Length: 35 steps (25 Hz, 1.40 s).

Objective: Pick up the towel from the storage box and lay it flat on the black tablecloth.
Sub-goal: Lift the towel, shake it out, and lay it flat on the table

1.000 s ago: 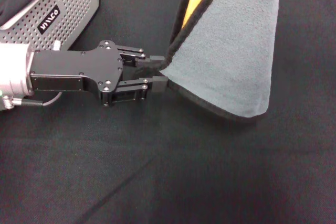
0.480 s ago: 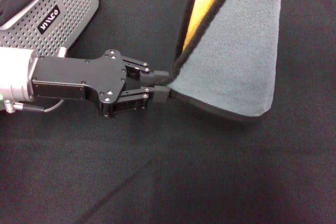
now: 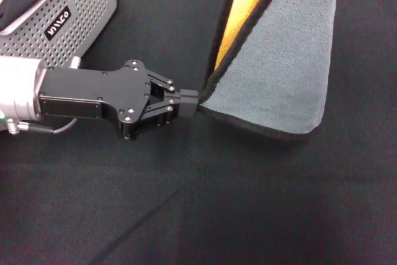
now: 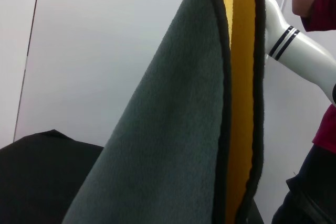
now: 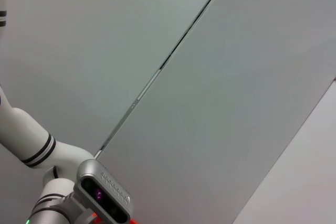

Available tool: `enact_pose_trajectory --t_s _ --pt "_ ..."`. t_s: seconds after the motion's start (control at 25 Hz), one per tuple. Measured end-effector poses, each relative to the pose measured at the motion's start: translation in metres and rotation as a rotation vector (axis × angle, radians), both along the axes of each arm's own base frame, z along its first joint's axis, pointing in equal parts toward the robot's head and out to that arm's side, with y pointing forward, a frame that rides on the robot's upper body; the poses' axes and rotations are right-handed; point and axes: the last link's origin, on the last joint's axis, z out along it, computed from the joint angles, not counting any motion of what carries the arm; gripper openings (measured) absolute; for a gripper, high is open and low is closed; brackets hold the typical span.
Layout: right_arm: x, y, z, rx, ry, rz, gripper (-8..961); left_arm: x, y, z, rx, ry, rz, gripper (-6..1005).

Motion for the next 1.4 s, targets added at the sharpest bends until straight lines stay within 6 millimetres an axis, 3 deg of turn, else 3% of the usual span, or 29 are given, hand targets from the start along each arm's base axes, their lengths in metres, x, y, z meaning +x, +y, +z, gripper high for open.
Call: enact_pose_trajectory --t_s 0.4,0.84,1.08,1.4 --pt "0.007 -0.001 0.002 0.008 0.007 -0.021 33 0.003 -0.001 0.004 -0.008 -0.026 0.001 38" --pt "0.049 -0.011 -0.002 -0.044 -0.002 -0.203 35 -0.006 -0.017 0.065 0.084 -0.223 0.015 32" --pt "0.083 -0.025 -0.011 -0.134 0.011 -0.312 36 -0.001 -0.031 0.084 0.105 -0.247 -0.017 31" --pt "0.105 -0.048 -0.018 -0.246 0.006 -0.347 38 0.008 -0.041 0.103 0.123 -0.291 -0.049 29"
